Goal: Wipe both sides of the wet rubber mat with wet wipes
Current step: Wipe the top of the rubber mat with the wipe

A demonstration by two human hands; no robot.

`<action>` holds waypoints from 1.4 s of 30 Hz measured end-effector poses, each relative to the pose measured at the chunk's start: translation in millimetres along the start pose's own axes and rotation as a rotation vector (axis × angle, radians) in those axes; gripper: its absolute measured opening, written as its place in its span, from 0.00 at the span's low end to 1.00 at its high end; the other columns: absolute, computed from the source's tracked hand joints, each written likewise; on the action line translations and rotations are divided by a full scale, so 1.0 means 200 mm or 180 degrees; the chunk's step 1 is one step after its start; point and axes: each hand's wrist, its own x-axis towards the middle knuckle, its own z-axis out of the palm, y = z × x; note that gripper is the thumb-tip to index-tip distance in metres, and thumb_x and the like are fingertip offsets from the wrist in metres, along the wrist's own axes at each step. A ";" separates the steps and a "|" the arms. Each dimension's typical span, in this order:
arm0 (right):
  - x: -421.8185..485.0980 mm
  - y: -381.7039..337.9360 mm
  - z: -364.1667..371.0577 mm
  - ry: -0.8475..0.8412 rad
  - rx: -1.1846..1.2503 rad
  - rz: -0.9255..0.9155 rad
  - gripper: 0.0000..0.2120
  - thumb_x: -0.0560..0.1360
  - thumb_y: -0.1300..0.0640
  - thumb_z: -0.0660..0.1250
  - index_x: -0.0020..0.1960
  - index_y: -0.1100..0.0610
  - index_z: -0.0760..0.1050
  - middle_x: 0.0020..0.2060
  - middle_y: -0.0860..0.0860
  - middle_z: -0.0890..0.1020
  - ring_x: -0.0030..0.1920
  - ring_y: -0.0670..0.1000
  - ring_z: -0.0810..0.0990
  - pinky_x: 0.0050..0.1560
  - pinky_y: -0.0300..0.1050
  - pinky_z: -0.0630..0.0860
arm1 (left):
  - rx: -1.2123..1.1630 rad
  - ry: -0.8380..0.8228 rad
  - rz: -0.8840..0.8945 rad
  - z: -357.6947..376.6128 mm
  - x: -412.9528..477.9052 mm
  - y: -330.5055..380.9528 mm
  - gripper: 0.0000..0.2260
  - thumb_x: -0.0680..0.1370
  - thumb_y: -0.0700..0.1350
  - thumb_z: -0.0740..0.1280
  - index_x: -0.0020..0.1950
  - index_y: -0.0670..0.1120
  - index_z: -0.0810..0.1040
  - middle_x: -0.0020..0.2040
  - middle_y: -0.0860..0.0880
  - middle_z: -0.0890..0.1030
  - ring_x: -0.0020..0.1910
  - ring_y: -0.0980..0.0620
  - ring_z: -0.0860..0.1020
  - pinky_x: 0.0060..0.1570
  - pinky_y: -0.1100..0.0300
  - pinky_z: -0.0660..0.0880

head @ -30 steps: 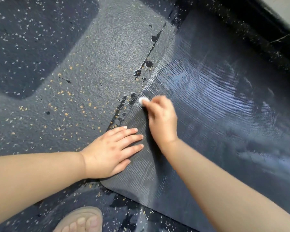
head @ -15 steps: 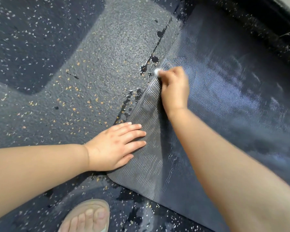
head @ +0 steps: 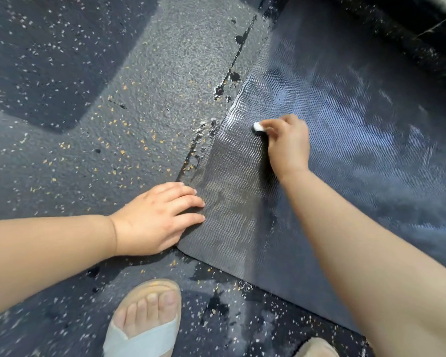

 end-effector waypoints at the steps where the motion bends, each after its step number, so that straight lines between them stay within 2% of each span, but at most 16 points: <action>1: 0.00 -0.01 0.01 -0.0043 -0.0015 0.0004 0.09 0.75 0.63 0.63 0.50 0.59 0.82 0.47 0.60 0.79 0.51 0.61 0.74 0.51 0.45 0.65 | 0.0013 -0.0006 0.0003 0.00 0.01 0.01 0.16 0.72 0.48 0.59 0.54 0.48 0.83 0.55 0.46 0.81 0.55 0.43 0.79 0.59 0.45 0.73; 6: -0.41 -0.11 0.01 -0.0092 0.0214 -0.0378 0.06 0.70 0.67 0.68 0.43 0.59 0.82 0.40 0.58 0.79 0.42 0.60 0.77 0.44 0.47 0.66 | -0.0052 -0.0013 0.0038 -0.01 0.04 0.05 0.17 0.72 0.48 0.58 0.53 0.48 0.83 0.54 0.47 0.81 0.54 0.43 0.80 0.56 0.48 0.75; 10: -0.89 -0.12 -0.04 -0.0661 0.0532 -0.0842 0.06 0.70 0.67 0.70 0.43 0.58 0.82 0.38 0.52 0.79 0.37 0.57 0.76 0.42 0.43 0.70 | -0.0084 -0.0031 0.0098 0.02 0.05 0.08 0.16 0.72 0.49 0.58 0.51 0.50 0.83 0.53 0.49 0.81 0.52 0.44 0.80 0.54 0.51 0.76; 12: -0.95 -0.09 -0.08 -0.0954 0.0659 -0.0973 0.07 0.70 0.67 0.69 0.43 0.57 0.82 0.38 0.52 0.79 0.37 0.57 0.76 0.42 0.43 0.70 | -0.0085 -0.0011 0.0076 0.02 0.05 0.09 0.16 0.71 0.49 0.58 0.51 0.50 0.83 0.52 0.49 0.81 0.52 0.44 0.79 0.53 0.52 0.75; 14: -0.83 -0.04 -0.12 -0.0833 0.0681 -0.0688 0.08 0.70 0.67 0.68 0.43 0.57 0.83 0.39 0.53 0.79 0.39 0.58 0.76 0.44 0.41 0.68 | -0.0080 0.0060 0.0081 0.03 0.07 0.10 0.16 0.71 0.49 0.58 0.50 0.50 0.83 0.52 0.49 0.81 0.51 0.44 0.79 0.52 0.52 0.75; 17: -0.48 0.06 -0.14 -0.0202 0.0407 0.0102 0.09 0.72 0.67 0.67 0.46 0.57 0.83 0.43 0.56 0.79 0.45 0.60 0.76 0.48 0.43 0.69 | -0.0067 0.0092 0.0146 0.03 0.09 0.11 0.16 0.71 0.49 0.59 0.51 0.49 0.83 0.53 0.48 0.81 0.51 0.43 0.80 0.53 0.50 0.76; 20: -0.20 0.16 -0.11 -0.0058 0.0096 0.0390 0.09 0.75 0.65 0.64 0.50 0.58 0.82 0.48 0.57 0.79 0.51 0.61 0.75 0.51 0.47 0.71 | 0.0056 0.0067 0.0150 0.03 0.14 0.13 0.14 0.68 0.48 0.68 0.52 0.48 0.83 0.55 0.46 0.81 0.53 0.42 0.80 0.55 0.48 0.76; 23: -0.21 0.16 -0.07 -0.0026 0.0017 0.0517 0.09 0.75 0.66 0.64 0.49 0.59 0.82 0.48 0.58 0.80 0.51 0.61 0.76 0.50 0.47 0.68 | 0.0001 0.0055 0.0076 0.03 0.21 0.13 0.18 0.64 0.47 0.76 0.54 0.47 0.82 0.56 0.45 0.81 0.55 0.41 0.79 0.57 0.46 0.74; 27: -0.70 0.05 -0.07 -0.0101 0.0271 -0.0013 0.08 0.70 0.69 0.68 0.42 0.58 0.82 0.38 0.55 0.80 0.40 0.58 0.76 0.44 0.42 0.66 | -0.0020 0.0065 0.0152 0.05 0.26 0.14 0.19 0.64 0.47 0.76 0.54 0.47 0.82 0.56 0.44 0.81 0.55 0.40 0.79 0.57 0.45 0.74; 31: -1.13 0.02 -0.14 -0.0722 0.0580 -0.0442 0.10 0.67 0.69 0.71 0.41 0.56 0.82 0.37 0.49 0.79 0.40 0.49 0.71 0.41 0.35 0.68 | 0.0065 0.0119 0.0206 0.07 0.26 0.14 0.18 0.64 0.48 0.75 0.53 0.46 0.82 0.55 0.44 0.81 0.54 0.40 0.79 0.56 0.46 0.75; 33: -1.06 0.06 -0.18 -0.0707 0.0671 -0.0289 0.11 0.66 0.69 0.70 0.41 0.54 0.83 0.38 0.50 0.79 0.39 0.51 0.75 0.41 0.40 0.72 | 0.0115 0.0161 0.0212 0.08 0.26 0.13 0.15 0.68 0.49 0.69 0.53 0.47 0.82 0.55 0.45 0.80 0.54 0.41 0.79 0.56 0.48 0.74; 35: -0.85 0.12 -0.22 -0.0288 0.0733 0.0105 0.13 0.66 0.71 0.69 0.42 0.55 0.83 0.39 0.52 0.80 0.40 0.55 0.78 0.45 0.45 0.74 | 0.0160 0.0181 0.0211 0.08 0.25 0.13 0.16 0.70 0.50 0.63 0.53 0.47 0.82 0.56 0.45 0.80 0.54 0.41 0.78 0.56 0.49 0.73; 38: -0.44 0.26 -0.24 0.0244 0.0597 0.0655 0.15 0.68 0.73 0.65 0.47 0.59 0.83 0.44 0.58 0.80 0.47 0.58 0.78 0.53 0.49 0.73 | 0.0161 0.0138 0.0197 0.08 0.26 0.14 0.17 0.66 0.48 0.73 0.53 0.46 0.82 0.55 0.44 0.81 0.54 0.40 0.79 0.56 0.46 0.74; 42: -0.10 0.45 -0.17 0.0218 0.0136 0.1169 0.11 0.76 0.64 0.61 0.52 0.56 0.81 0.54 0.55 0.77 0.56 0.58 0.74 0.58 0.46 0.69 | 0.0112 0.0082 0.0129 0.05 0.28 0.16 0.20 0.63 0.48 0.77 0.53 0.46 0.82 0.55 0.44 0.81 0.53 0.40 0.79 0.54 0.46 0.75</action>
